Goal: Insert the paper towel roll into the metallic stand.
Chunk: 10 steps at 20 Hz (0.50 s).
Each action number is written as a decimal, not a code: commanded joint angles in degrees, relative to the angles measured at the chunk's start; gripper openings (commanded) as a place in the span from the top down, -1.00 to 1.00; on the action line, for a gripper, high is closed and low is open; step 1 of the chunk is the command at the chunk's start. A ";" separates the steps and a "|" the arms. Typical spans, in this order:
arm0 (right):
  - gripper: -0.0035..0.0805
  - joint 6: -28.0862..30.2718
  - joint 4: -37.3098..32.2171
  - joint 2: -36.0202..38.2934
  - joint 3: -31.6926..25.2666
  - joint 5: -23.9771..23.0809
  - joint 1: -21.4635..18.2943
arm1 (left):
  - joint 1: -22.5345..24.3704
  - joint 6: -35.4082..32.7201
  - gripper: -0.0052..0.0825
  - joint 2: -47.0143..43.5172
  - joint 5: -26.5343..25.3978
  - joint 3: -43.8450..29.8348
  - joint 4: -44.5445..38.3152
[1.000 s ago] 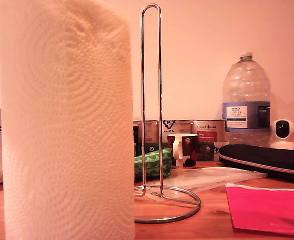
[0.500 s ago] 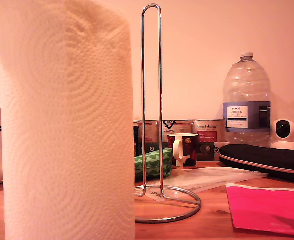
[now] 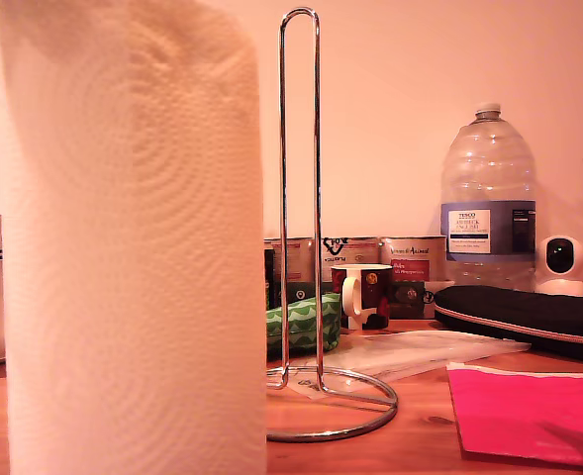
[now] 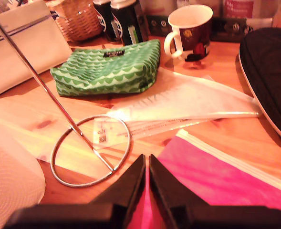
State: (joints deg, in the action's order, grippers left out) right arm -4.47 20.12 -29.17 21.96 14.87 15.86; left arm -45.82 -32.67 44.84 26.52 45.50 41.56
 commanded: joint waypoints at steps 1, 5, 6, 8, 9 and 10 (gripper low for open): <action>0.94 -0.04 -0.59 -0.52 -0.50 0.20 0.26 | -1.77 -0.85 -0.10 1.01 -2.38 0.39 -0.59; 0.94 -0.07 -0.57 -0.68 -0.50 0.20 0.26 | -4.83 -0.85 -0.10 1.79 -8.13 0.42 -1.09; 0.94 -0.07 -0.57 -0.68 -0.50 0.20 0.26 | -5.22 -0.83 -0.10 1.77 -9.05 0.42 -1.33; 0.94 -0.04 -0.57 -0.68 -0.50 0.20 0.26 | -5.90 -0.83 -0.10 1.77 -9.22 0.83 -1.79; 0.94 -0.07 -0.55 -0.68 -0.50 0.20 0.26 | -6.27 -0.83 -0.10 1.77 -9.22 1.16 -2.56; 0.94 -0.07 -0.52 -0.68 -0.50 0.22 0.26 | -6.51 -0.83 -0.10 1.75 -9.25 1.84 -2.67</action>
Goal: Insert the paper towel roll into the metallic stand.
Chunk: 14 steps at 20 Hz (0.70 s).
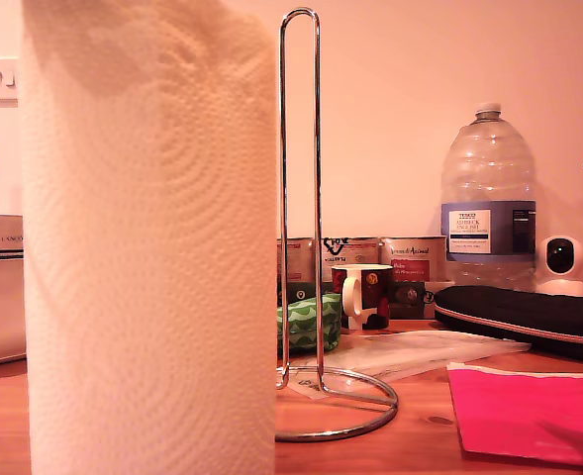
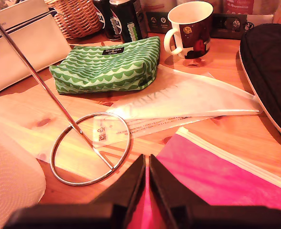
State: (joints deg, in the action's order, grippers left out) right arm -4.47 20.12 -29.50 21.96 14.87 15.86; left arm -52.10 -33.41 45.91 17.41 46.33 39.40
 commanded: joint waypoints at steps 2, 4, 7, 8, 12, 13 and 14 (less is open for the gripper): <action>0.94 -0.07 -0.52 -0.35 -0.50 0.22 0.26 | -0.33 -0.09 -0.10 0.70 -0.17 2.82 -0.26; 0.94 -0.07 -0.50 -0.35 -0.50 0.22 0.26 | -0.33 -0.09 -0.10 0.70 -0.20 4.46 0.81; 0.94 -0.07 -0.52 -0.35 -0.50 0.20 0.26 | -0.57 0.37 -0.10 2.38 -2.56 8.68 9.75; 0.94 -0.07 -0.55 -0.35 -0.50 0.20 0.26 | -0.85 0.46 -0.10 3.74 -3.89 10.62 13.57; 0.94 -0.04 -0.57 -0.35 -0.50 0.20 0.26 | -2.69 1.05 -0.10 8.76 -6.36 17.64 22.43; 0.94 -0.07 -0.57 -0.35 -0.50 0.20 0.26 | -3.45 1.46 -0.10 10.14 -6.58 18.99 23.45; 0.94 -0.07 -0.57 -0.35 -0.50 0.20 0.26 | -4.35 1.46 -0.10 11.45 -7.58 19.93 24.30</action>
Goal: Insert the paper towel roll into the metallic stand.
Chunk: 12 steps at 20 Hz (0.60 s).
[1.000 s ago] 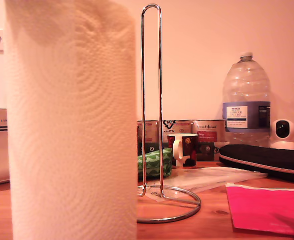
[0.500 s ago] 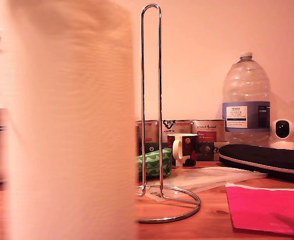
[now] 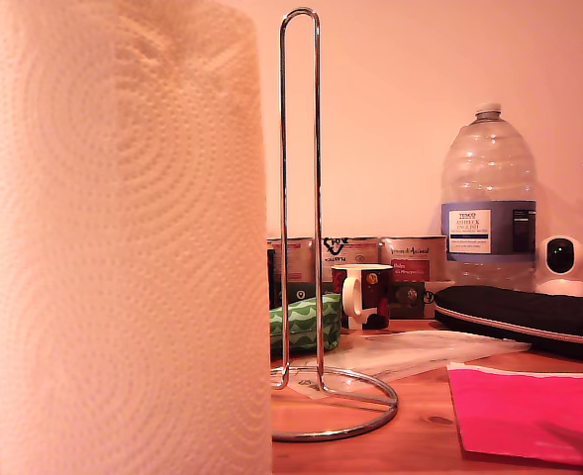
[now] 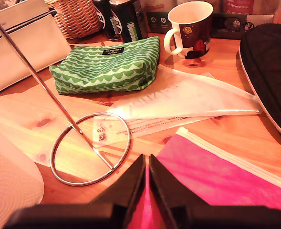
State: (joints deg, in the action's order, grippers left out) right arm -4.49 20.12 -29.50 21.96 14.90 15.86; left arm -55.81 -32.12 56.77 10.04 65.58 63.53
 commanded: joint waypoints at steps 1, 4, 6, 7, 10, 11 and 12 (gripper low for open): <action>0.94 -0.04 -0.55 -0.35 -0.50 0.17 0.26 | -1.68 0.13 -0.10 1.97 -2.27 1.38 0.83; 0.94 -0.02 -0.55 -0.35 -0.50 0.17 0.26 | -4.39 0.13 -0.12 4.92 -6.27 2.27 1.62; 0.94 -0.04 -0.55 -0.35 -0.50 0.17 0.26 | -5.38 0.13 -0.15 6.58 -6.43 2.27 1.62; 0.94 -0.04 -0.55 -0.35 -0.50 0.17 0.26 | -5.64 0.11 -0.15 7.30 -6.75 2.27 1.57; 0.94 -0.04 -0.55 -0.35 -0.50 0.17 0.26 | -5.86 0.11 -0.18 9.25 -7.58 2.27 1.33; 0.94 -0.04 -0.52 -0.35 -0.50 0.17 0.26 | -5.86 0.17 -0.18 9.70 -7.58 2.27 1.31; 0.94 -0.04 -0.55 -0.35 -0.50 0.17 0.26 | -5.86 0.15 -0.18 10.12 -7.56 2.27 1.31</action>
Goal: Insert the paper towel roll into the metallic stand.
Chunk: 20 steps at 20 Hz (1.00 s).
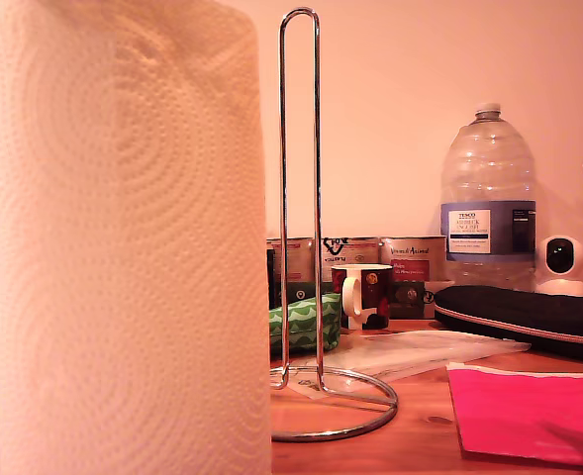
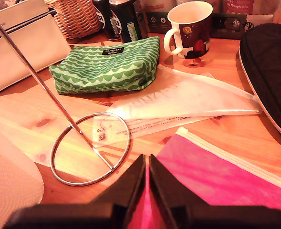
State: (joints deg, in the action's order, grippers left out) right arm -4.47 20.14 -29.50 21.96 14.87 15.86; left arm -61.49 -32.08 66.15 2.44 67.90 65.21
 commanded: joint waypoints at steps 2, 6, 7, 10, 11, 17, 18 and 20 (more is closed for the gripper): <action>0.94 -0.07 -0.57 -0.35 -0.50 0.22 0.26 | -0.13 0.13 -0.18 1.55 0.04 -0.04 -0.59; 0.94 -0.26 -0.57 -0.35 -0.50 1.38 0.42 | -0.13 0.57 -0.07 3.96 0.09 -0.04 0.07; 0.94 -0.24 -0.63 -0.35 -0.50 3.08 0.77 | -0.13 0.57 0.06 4.57 0.07 -0.04 0.52; 0.84 -0.17 -2.10 -0.70 -0.50 8.63 3.39 | -0.13 0.57 0.80 5.51 0.09 -0.04 1.62; 0.78 -0.24 -2.91 -1.25 -0.50 9.44 4.98 | -0.13 0.57 0.93 5.51 0.13 -0.04 1.57; 0.52 5.57 -16.13 -7.10 -0.55 9.62 14.58 | -0.13 0.61 0.93 5.40 0.04 -0.04 2.54; 0.49 7.08 -17.51 -8.87 -0.66 9.62 15.30 | -0.13 0.61 0.93 5.40 0.02 -0.04 2.56; 0.41 8.37 -21.86 -13.44 -1.09 9.44 15.63 | -0.13 0.61 0.93 5.40 -0.07 -0.04 2.47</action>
State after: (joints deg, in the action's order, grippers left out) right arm 3.40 -0.38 -41.08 21.93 24.51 31.44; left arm -61.52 -31.83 70.70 2.48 68.03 67.51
